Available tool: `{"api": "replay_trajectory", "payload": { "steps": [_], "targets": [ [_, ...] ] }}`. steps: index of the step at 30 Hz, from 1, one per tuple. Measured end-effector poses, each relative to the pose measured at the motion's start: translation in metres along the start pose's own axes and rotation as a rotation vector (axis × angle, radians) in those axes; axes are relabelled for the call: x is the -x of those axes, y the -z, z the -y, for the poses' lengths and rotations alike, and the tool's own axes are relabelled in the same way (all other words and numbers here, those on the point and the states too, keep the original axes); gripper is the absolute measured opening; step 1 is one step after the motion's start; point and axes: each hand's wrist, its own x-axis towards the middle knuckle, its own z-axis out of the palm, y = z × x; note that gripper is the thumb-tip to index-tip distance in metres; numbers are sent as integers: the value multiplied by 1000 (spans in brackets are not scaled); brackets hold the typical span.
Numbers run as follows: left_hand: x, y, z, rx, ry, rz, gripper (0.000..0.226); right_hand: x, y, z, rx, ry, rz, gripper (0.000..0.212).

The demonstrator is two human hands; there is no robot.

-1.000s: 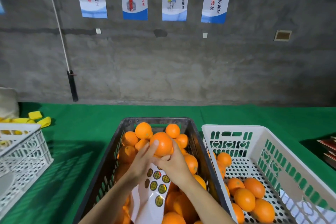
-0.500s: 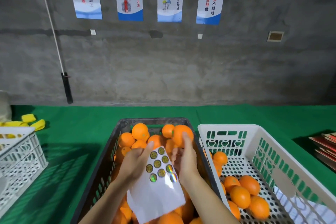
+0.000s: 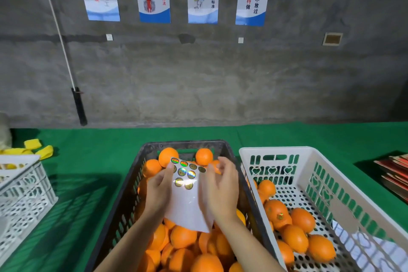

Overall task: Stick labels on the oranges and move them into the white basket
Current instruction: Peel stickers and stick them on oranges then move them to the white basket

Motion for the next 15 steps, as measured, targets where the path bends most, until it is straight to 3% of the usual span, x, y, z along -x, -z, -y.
{"api": "replay_trajectory", "payload": {
  "steps": [3, 5, 8, 12, 13, 15],
  "targets": [
    [1, -1, -1, -13, -30, -64, 54, 11, -9, -4, 301, 375, 85, 29],
    [3, -2, -3, -15, -63, -82, 52, 17, -15, -6, 370, 455, 167, 28],
    [6, -4, -6, -9, -48, -9, 51, 21, -17, -8, 393, 406, 249, 38],
    [8, -5, -12, -24, -66, 69, 68, 19, -14, -6, 399, 332, 285, 42],
    [8, -5, -13, -31, -49, 95, 67, 18, -13, -4, 383, 309, 266, 40],
    [7, -6, -12, -7, 10, 154, 41, 16, -11, -2, 357, 259, 229, 37]
  ]
}}
